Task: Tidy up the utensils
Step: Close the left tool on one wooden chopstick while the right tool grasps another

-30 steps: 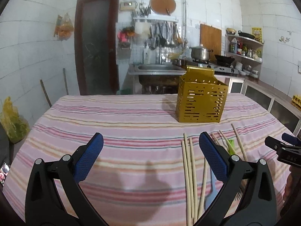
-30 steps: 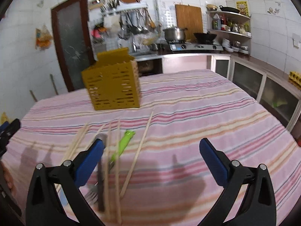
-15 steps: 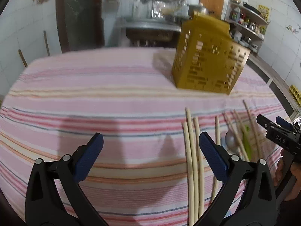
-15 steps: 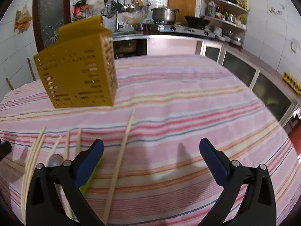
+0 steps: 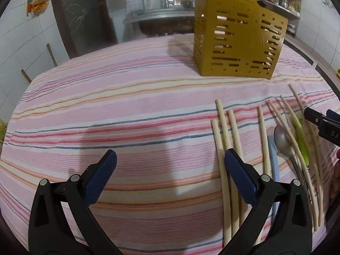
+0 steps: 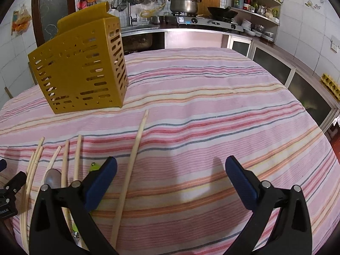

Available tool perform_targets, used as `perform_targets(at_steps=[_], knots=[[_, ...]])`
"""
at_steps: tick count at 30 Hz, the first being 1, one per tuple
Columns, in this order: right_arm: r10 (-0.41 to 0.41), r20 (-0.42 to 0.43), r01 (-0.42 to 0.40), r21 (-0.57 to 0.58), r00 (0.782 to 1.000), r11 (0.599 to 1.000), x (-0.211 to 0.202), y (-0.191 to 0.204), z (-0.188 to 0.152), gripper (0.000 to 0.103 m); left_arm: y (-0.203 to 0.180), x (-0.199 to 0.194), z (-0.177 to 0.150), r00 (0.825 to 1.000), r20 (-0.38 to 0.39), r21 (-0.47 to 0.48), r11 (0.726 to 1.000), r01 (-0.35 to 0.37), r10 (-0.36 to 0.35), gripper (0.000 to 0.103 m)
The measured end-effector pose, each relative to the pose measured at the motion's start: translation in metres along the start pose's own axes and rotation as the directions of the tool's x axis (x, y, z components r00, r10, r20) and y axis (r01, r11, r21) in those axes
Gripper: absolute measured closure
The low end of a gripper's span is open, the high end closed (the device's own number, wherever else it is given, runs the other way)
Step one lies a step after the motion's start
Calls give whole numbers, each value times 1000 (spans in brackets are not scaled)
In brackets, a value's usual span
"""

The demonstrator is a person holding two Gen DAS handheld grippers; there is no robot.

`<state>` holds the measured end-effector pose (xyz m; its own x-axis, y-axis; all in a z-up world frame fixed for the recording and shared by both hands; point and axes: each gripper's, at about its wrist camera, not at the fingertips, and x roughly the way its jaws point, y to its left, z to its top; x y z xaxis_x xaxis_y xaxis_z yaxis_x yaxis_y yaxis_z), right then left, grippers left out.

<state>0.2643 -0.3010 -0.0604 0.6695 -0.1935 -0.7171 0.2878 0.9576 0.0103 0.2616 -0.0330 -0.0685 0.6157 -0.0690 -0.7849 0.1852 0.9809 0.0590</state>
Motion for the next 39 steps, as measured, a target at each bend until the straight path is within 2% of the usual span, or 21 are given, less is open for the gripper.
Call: perform_targets(at_steps=[6, 11, 16, 18, 20, 21, 26, 29, 34, 39], knots=[[-14, -7, 14, 1, 1000, 1000, 1, 0, 0, 4, 1, 5, 1, 1000, -22, -6, 1000, 12, -12, 4], [-42, -3, 42, -43, 999, 998, 0, 10, 0, 4, -11, 9, 4, 999, -32, 41, 998, -42, 43, 6], [-61, 1, 61, -81, 998, 995, -1, 21, 2, 6, -11, 9, 8, 999, -52, 1, 1000, 9, -9, 23], [-65, -2, 65, -85, 998, 994, -1, 23, 3, 18, -12, 8, 8, 999, -48, -2, 1000, 18, -18, 27], [-57, -20, 55, -84, 998, 995, 2, 24, 3, 34, -16, 7, 9, 999, -45, 2, 1000, 22, -22, 34], [-43, -32, 40, -77, 999, 996, 4, 24, 3, 37, -17, 7, 9, 999, -45, 4, 1000, 24, -24, 35], [2, -42, -5, -82, 999, 997, 2, 32, 4, 69, -23, 4, 10, 997, -59, 9, 999, 46, -46, 55], [-35, -62, 27, -122, 997, 992, 7, 44, 7, 74, -27, 7, 15, 996, -75, 15, 999, 52, -50, 60], [-27, -125, 19, -62, 992, 998, 18, 43, 25, 77, -24, 16, 26, 993, -94, -22, 997, 70, -72, 65], [-10, -132, 7, -18, 991, 1000, 23, 39, 33, 93, -26, 18, 32, 993, -95, -40, 997, 65, -69, 80]])
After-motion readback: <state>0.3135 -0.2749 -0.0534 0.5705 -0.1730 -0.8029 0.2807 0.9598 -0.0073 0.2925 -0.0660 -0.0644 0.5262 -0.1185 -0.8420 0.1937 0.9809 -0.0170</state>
